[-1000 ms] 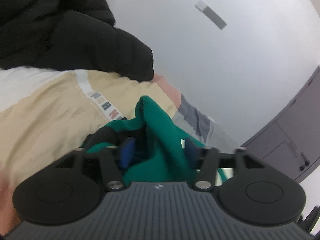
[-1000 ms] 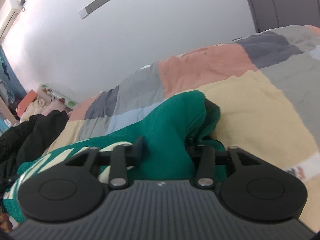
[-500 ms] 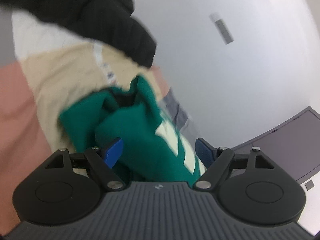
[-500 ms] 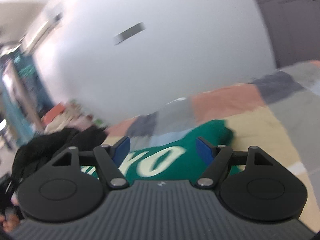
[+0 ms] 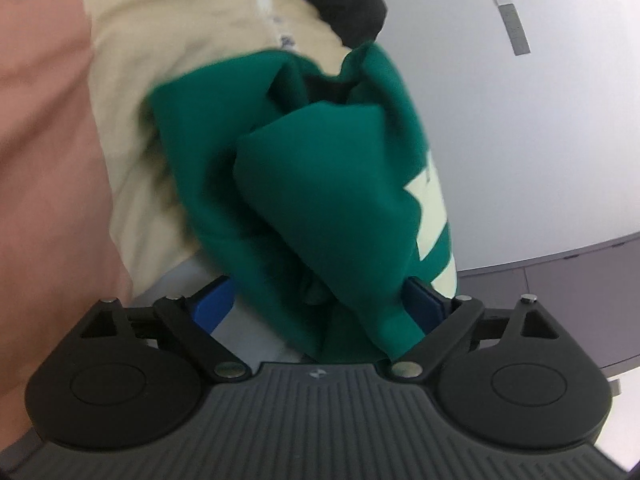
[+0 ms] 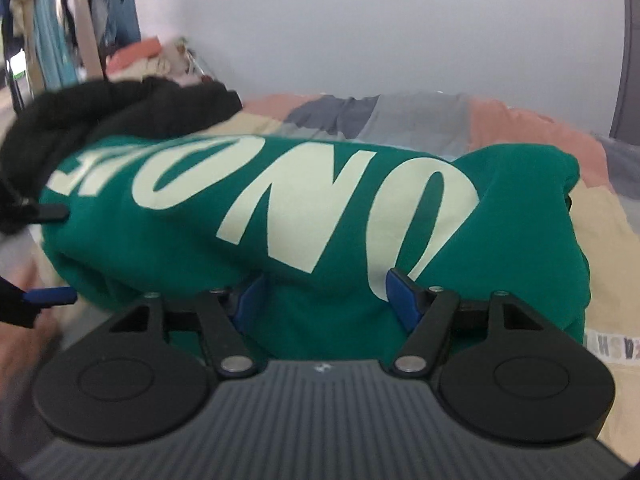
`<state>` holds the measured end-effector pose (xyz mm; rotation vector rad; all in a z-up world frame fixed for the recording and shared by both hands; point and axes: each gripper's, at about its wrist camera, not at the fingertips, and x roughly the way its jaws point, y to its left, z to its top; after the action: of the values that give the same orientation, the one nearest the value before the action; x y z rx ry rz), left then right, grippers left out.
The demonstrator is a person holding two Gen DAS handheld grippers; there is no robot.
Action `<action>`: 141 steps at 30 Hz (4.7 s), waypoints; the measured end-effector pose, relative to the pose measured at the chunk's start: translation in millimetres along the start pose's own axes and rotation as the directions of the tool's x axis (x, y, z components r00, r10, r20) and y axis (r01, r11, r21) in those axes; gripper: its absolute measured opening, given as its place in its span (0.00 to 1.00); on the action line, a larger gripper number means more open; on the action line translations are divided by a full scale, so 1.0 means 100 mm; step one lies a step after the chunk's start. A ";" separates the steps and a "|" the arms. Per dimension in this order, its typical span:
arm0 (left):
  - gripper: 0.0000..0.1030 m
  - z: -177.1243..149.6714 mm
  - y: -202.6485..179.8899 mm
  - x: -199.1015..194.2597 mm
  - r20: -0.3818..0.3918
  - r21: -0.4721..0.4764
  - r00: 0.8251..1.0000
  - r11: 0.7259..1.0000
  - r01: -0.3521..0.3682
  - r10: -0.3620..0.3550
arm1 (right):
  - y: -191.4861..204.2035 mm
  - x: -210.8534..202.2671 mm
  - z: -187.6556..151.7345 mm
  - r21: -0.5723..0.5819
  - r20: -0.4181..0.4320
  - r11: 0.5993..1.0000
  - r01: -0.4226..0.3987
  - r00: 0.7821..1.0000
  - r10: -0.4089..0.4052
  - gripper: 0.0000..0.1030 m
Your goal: Fold large clothes
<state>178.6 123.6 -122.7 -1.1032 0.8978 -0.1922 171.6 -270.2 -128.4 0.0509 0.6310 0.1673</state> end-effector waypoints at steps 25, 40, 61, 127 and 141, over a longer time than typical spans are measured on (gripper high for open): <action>0.47 -0.06 0.04 0.22 0.165 -0.083 0.983 0.992 0.092 -0.077 | -0.39 -0.59 -0.19 0.487 0.075 0.851 -0.199 0.980 0.186 0.79; 0.45 0.01 0.06 0.26 0.168 -0.061 0.983 0.994 0.090 -0.079 | -0.95 -0.07 -0.76 0.912 0.107 0.373 -0.168 0.978 0.179 0.87; 0.46 -0.09 -0.12 0.27 0.197 0.080 0.979 0.996 0.034 -0.049 | -0.81 0.58 -0.39 0.891 0.225 0.391 -0.231 0.972 0.062 0.82; 0.77 -2.93 -2.29 1.63 -0.195 0.629 0.981 0.769 0.118 0.010 | -3.94 -1.24 -1.33 0.884 0.283 0.437 -0.169 0.936 -0.211 0.72; 0.77 -3.12 -3.01 -0.09 -0.089 0.835 0.996 0.543 0.087 -0.023 | -3.20 -2.53 -0.99 0.757 0.273 0.654 -0.002 0.910 -0.314 0.73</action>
<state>37.0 -229.1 86.5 -0.1959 0.6836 -0.6532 -42.5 -628.9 -92.1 0.8202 0.2641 -0.2921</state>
